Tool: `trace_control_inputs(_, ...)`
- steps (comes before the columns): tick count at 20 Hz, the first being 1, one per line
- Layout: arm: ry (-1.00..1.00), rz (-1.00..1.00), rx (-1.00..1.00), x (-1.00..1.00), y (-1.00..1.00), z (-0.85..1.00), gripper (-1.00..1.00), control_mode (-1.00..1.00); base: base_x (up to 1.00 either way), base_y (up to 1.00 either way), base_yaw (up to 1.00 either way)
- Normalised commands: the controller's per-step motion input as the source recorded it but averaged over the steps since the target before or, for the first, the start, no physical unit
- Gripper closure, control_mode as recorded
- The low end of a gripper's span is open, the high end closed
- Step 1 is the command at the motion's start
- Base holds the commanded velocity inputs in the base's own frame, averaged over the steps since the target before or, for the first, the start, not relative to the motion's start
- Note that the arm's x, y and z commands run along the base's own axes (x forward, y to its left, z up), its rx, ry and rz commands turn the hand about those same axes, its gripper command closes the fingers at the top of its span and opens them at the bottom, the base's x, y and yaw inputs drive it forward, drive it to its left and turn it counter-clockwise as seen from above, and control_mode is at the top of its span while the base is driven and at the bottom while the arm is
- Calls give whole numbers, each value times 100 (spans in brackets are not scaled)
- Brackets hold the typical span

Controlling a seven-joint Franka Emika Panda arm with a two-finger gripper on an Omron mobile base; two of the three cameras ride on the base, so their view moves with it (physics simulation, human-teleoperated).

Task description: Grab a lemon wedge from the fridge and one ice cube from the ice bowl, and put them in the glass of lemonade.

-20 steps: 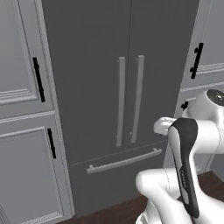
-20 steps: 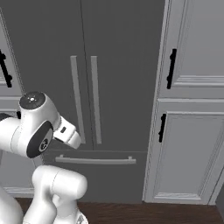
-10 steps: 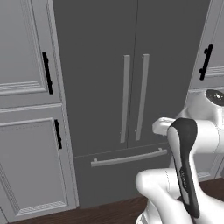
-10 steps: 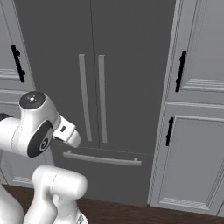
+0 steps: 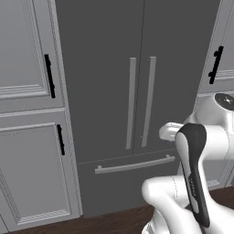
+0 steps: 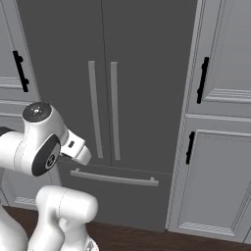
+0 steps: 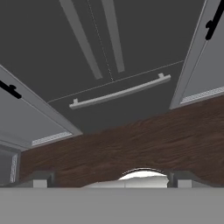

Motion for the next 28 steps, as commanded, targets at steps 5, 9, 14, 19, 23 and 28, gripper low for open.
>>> trace_control_inputs(5, 0, 0, 0, 34, -1, 0, -100, -100, 0, 0, 0)
trace_control_inputs(9, 0, 0, 0, 58, -6, 0, -100, -100, 0, 0, 0)
trace_control_inputs(14, -1, 0, 0, 69, -21, 0, -100, -100, 0, 0, 0)
trace_control_inputs(19, -14, 9, 0, 91, -35, 0, -100, -100, 0, 0, 0)
trace_control_inputs(23, -19, 16, -11, 80, -17, 0, -100, -100, 0, 0, 0)
trace_control_inputs(28, -1, 6, -11, 90, 0, 2, -100, -100, 0, 0, 0)
